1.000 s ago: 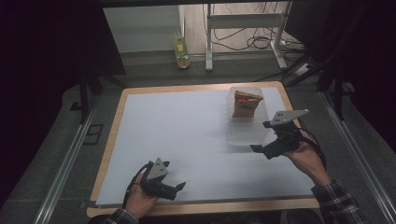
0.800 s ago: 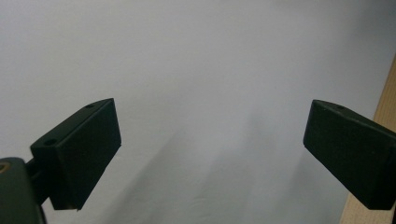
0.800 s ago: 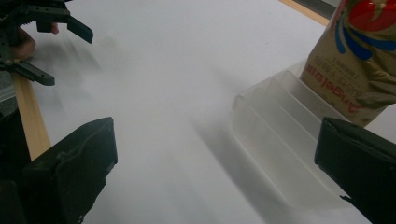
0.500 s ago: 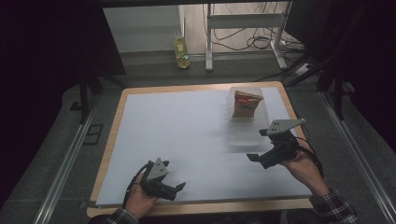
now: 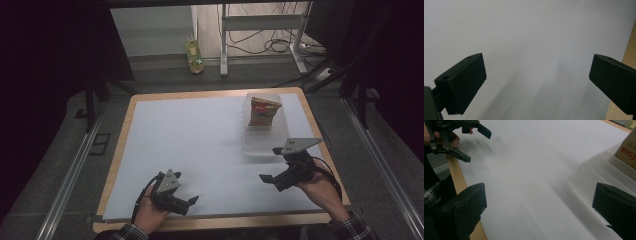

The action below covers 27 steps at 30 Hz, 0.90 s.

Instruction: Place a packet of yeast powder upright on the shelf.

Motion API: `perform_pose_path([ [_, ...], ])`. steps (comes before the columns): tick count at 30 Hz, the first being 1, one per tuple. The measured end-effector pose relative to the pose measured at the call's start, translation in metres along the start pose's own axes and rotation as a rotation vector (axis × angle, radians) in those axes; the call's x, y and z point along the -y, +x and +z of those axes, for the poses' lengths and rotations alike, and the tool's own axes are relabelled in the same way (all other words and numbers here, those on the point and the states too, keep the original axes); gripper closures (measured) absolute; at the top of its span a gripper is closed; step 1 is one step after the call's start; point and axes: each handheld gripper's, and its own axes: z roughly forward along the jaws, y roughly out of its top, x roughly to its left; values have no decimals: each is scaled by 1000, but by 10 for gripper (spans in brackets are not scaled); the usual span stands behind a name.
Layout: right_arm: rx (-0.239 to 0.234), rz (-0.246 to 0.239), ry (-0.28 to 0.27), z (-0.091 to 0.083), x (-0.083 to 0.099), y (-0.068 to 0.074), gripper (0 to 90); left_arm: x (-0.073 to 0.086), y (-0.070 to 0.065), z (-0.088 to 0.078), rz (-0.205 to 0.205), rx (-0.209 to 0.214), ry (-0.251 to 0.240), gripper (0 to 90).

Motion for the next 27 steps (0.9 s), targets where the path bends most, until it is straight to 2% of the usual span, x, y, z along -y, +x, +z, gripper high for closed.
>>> perform_pose_path([
  [14,-20,13,-12,14,18,10,0,0,-1,1,7,2,5,12],
  [27,-30,14,4,36,34,19,0,0,-1,1,11,5,10,12],
])
